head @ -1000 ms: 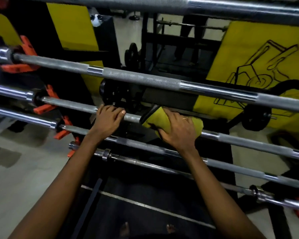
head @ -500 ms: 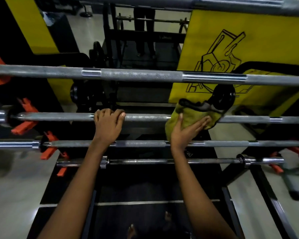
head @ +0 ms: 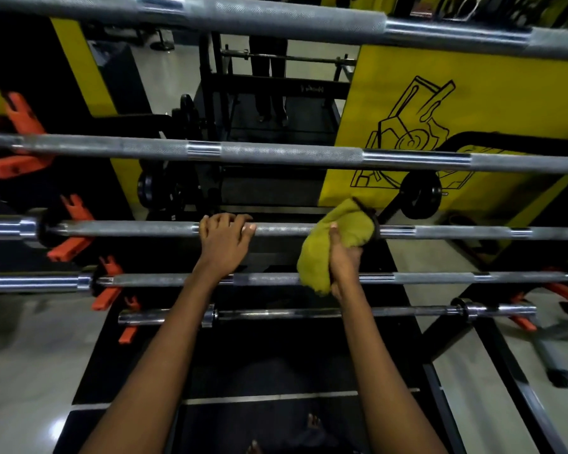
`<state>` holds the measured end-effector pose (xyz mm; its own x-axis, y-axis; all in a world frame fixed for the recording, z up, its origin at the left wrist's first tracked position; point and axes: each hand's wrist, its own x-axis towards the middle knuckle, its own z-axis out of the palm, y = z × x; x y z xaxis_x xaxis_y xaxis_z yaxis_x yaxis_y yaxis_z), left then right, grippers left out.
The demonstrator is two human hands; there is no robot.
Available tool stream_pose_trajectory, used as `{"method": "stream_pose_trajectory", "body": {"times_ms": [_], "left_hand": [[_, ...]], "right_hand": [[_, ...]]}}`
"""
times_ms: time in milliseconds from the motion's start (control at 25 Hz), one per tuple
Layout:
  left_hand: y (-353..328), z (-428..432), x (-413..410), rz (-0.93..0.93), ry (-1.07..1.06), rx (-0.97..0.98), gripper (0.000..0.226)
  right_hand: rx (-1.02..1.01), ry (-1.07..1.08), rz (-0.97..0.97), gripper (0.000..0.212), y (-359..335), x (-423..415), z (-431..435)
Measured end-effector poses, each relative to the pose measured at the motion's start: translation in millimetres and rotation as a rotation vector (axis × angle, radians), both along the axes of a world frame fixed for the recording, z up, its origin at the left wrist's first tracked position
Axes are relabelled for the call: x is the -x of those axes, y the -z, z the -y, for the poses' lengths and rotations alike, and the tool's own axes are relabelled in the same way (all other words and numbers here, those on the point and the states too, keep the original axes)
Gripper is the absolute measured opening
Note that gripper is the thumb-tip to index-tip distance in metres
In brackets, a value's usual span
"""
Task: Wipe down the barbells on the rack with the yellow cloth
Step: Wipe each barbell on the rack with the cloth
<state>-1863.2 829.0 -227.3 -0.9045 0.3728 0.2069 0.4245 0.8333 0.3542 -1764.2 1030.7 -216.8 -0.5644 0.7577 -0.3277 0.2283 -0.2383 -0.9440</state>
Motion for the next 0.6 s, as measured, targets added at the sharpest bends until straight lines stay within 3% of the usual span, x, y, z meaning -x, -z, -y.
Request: {"method": "stream_pose_trajectory", "body": {"times_ms": [120, 200, 360, 600], "left_hand": [[0, 21, 1, -0.034, -0.073, 0.002, 0.043], [1, 52, 3, -0.080, -0.229, 0.025, 0.047], [0, 111, 12, -0.063, -0.335, 0.094, 0.057], [4, 121, 23, -0.020, -0.302, 0.064, 0.061]], "right_hand": [[-0.708, -0.192, 0.451, 0.086, 1, -10, 28], [-1.006, -0.253, 0.400, 0.086, 4, -15, 44], [-1.262, -0.374, 0.135, 0.074, 4, 10, 44], [-1.458, -0.727, 0.285, 0.078, -30, 67, 56]]}}
